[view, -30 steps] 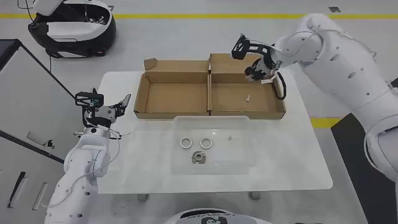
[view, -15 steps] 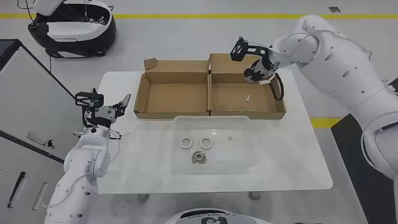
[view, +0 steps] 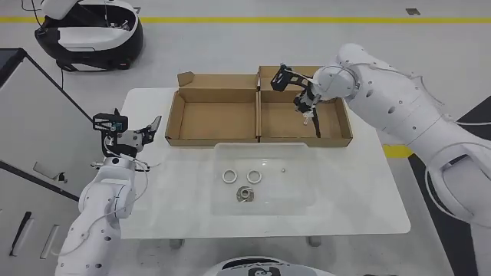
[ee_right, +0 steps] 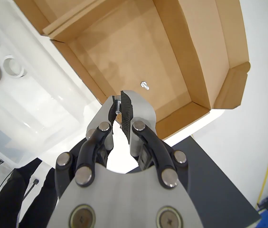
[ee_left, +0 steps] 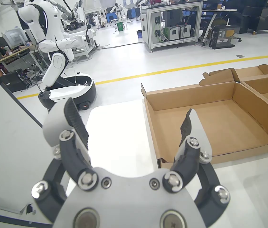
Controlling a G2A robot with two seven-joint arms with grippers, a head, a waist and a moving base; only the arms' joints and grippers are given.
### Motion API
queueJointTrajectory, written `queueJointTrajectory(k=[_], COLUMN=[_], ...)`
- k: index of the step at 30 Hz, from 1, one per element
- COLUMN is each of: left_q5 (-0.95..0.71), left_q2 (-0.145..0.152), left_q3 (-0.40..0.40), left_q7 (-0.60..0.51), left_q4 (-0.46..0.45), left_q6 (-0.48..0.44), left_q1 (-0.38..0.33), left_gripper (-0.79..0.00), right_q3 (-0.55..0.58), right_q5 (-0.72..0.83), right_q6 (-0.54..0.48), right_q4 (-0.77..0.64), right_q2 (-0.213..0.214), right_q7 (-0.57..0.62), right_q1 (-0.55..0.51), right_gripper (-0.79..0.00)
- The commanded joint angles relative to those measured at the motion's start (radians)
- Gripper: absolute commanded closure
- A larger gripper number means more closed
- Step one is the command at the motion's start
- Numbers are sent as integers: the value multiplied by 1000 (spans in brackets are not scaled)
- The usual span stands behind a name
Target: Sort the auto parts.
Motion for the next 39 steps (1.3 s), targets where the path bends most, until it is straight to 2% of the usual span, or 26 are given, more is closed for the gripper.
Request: queueJointTrajectory(k=[1, 19, 28, 39], left_q5=[0, 0, 0, 0], left_q2=[0, 0, 0, 0], left_q3=[0, 0, 0, 0], left_q7=[0, 0, 0, 0], left_q4=[0, 0, 0, 0], left_q6=[0, 0, 0, 0], left_q1=[0, 0, 0, 0], left_gripper=[-785, -785, -785, -785], right_q3=[-13, -72, -81, -78], right_q5=[-11, -77, -82, -79], right_q6=[23, 119, 116, 61], right_q4=[26, 326, 469, 631], right_q2=[-21, -187, -263, -337], right_q7=[-5, -106, -131, -159], right_q1=[2, -19, -29, -39], right_gripper=[0, 0, 0, 0])
